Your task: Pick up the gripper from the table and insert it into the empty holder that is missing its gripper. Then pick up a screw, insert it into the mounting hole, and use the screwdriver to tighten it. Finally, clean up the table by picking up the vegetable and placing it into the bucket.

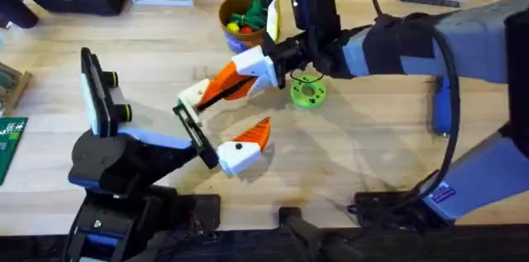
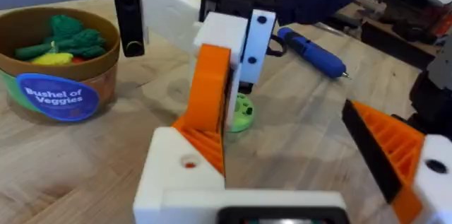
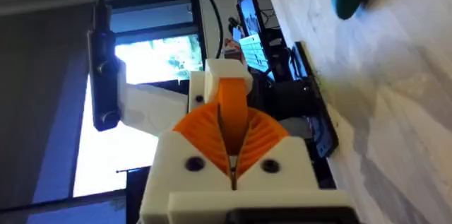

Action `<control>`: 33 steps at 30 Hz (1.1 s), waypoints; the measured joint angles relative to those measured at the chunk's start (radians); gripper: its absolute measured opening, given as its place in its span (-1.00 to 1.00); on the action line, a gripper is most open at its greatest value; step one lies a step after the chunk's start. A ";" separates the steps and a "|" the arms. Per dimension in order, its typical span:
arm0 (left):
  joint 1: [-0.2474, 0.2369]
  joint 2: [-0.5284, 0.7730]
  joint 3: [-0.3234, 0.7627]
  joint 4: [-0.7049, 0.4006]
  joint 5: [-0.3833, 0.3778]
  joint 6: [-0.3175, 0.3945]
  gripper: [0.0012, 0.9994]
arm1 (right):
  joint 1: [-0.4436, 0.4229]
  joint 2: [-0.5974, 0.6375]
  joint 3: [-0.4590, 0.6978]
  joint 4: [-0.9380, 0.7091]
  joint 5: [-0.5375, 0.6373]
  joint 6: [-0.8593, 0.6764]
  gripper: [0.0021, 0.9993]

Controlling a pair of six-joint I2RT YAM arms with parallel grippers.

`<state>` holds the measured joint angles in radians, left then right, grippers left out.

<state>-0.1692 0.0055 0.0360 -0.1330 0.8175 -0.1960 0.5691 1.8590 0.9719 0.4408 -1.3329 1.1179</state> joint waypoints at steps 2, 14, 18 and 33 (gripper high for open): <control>0.001 0.000 0.000 0.000 -0.007 -0.004 0.97 | 0.004 0.000 0.001 0.000 0.014 0.000 -0.98; 0.005 0.000 0.000 0.002 -0.033 -0.014 0.97 | 0.017 -0.025 0.003 -0.007 0.085 -0.019 -0.98; 0.005 0.000 0.000 0.002 -0.038 -0.014 0.97 | 0.019 -0.025 0.003 -0.007 0.094 -0.026 -0.98; 0.005 0.000 0.000 0.002 -0.052 -0.015 0.97 | 0.024 -0.025 0.003 -0.007 0.119 -0.027 -0.76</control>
<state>-0.1646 0.0053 0.0364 -0.1308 0.7650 -0.2108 0.5934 1.8336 0.9745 0.4339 -1.2143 1.0912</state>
